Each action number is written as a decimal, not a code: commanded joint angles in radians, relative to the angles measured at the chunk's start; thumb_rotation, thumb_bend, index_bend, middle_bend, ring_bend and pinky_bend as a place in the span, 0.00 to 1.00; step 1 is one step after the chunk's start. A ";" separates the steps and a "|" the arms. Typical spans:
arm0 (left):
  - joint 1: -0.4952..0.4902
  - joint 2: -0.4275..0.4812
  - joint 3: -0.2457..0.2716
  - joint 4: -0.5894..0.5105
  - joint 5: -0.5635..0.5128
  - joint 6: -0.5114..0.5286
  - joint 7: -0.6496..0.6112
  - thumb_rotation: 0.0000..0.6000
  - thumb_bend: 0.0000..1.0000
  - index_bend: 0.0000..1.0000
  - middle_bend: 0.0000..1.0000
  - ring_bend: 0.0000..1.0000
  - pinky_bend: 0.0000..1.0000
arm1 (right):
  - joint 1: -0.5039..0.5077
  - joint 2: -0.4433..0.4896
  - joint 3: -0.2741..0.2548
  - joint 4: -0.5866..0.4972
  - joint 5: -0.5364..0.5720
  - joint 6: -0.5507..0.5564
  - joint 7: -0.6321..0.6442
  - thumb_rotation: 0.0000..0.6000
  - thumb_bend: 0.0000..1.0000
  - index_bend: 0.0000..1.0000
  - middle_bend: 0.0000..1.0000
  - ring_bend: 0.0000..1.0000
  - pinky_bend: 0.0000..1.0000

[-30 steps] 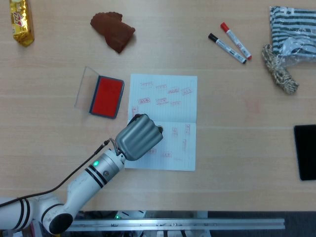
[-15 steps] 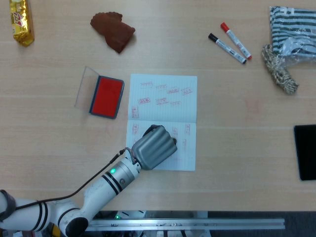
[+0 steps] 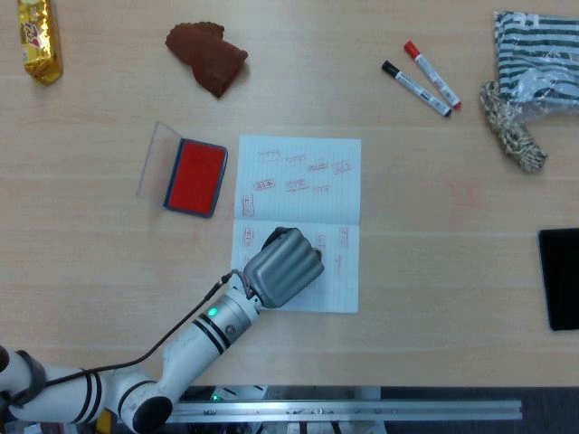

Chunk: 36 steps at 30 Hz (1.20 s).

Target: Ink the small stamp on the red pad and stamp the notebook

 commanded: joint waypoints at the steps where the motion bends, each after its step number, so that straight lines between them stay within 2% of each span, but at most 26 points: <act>1: 0.000 -0.011 0.009 0.014 0.010 0.005 0.002 1.00 0.28 0.57 1.00 1.00 1.00 | 0.000 0.002 0.000 -0.002 0.002 -0.002 -0.002 1.00 0.29 0.41 0.41 0.34 0.43; 24: 0.000 -0.044 0.023 0.072 -0.023 -0.030 -0.032 1.00 0.28 0.57 1.00 1.00 1.00 | -0.008 0.001 -0.002 -0.001 0.005 0.004 0.000 1.00 0.29 0.41 0.41 0.34 0.43; 31: -0.006 -0.035 0.018 0.060 -0.027 -0.027 -0.024 1.00 0.28 0.57 1.00 1.00 1.00 | -0.010 0.001 -0.001 -0.001 0.006 0.006 0.001 1.00 0.29 0.41 0.41 0.34 0.43; 36: -0.007 0.010 0.009 0.009 -0.008 0.001 -0.032 1.00 0.28 0.57 1.00 1.00 1.00 | -0.012 0.000 0.000 0.003 0.006 0.010 0.008 1.00 0.29 0.41 0.41 0.34 0.43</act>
